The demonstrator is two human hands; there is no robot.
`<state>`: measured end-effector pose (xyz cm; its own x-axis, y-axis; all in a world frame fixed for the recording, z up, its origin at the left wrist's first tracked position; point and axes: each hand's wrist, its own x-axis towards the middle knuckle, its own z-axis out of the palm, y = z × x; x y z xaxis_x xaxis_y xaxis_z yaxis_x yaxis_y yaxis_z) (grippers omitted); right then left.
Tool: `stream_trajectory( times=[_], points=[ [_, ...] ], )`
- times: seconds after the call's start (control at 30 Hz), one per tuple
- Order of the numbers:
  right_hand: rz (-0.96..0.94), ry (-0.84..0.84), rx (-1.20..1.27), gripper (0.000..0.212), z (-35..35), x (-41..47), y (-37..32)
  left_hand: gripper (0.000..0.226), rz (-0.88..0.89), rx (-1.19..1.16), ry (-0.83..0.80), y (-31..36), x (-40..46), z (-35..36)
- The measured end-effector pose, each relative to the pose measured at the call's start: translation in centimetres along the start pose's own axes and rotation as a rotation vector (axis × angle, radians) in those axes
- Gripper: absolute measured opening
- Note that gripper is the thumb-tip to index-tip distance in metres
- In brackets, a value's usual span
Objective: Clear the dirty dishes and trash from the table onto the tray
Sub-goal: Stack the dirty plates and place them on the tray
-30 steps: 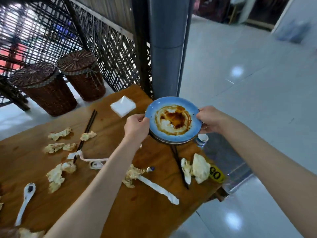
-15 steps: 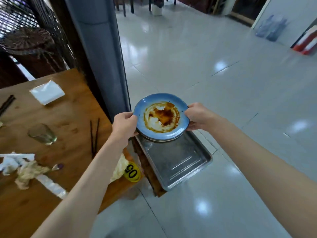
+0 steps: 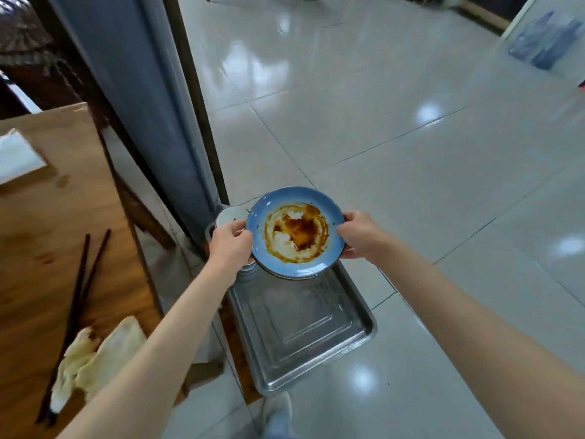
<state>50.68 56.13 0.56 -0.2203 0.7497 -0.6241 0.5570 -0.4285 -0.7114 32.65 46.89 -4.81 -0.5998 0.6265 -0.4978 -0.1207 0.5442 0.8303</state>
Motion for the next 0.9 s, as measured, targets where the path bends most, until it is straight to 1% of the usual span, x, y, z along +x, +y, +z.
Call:
stream_trajectory(
  times=[0.13,0.27,0.4,0.5,0.57,0.63,0.8,0.9],
  points=[
    [0.006,-0.035,0.028,0.024,-0.6,4.8,0.9,0.023,0.028,0.017,0.021,-1.3,3.1,2.4],
    [0.007,-0.057,-0.019,0.026,-1.0,9.2,2.1,0.029,0.024,0.001,0.034,-3.3,5.0,5.0],
    [0.030,-0.110,-0.078,0.027,-1.1,13.3,4.5,0.032,0.027,0.023,0.101,-5.8,5.8,7.6],
    [0.051,-0.153,-0.149,0.029,-1.0,16.4,6.3,0.033,-0.024,0.048,0.169,-7.9,6.3,9.6],
    [0.065,-0.161,-0.192,0.038,-1.0,18.6,7.6,0.035,-0.075,0.027,0.157,-9.3,6.7,11.0],
    [0.067,-0.175,-0.239,0.041,-0.6,20.9,8.6,0.036,-0.111,0.019,0.166,-10.5,7.2,12.2],
    [0.018,-0.226,-0.355,0.028,0.8,25.5,10.4,0.038,-0.188,0.013,0.247,-12.9,9.2,13.8],
    [-0.022,-0.252,-0.438,0.025,1.9,27.4,10.9,0.038,-0.226,0.005,0.279,-14.1,10.1,14.2]
  ],
)
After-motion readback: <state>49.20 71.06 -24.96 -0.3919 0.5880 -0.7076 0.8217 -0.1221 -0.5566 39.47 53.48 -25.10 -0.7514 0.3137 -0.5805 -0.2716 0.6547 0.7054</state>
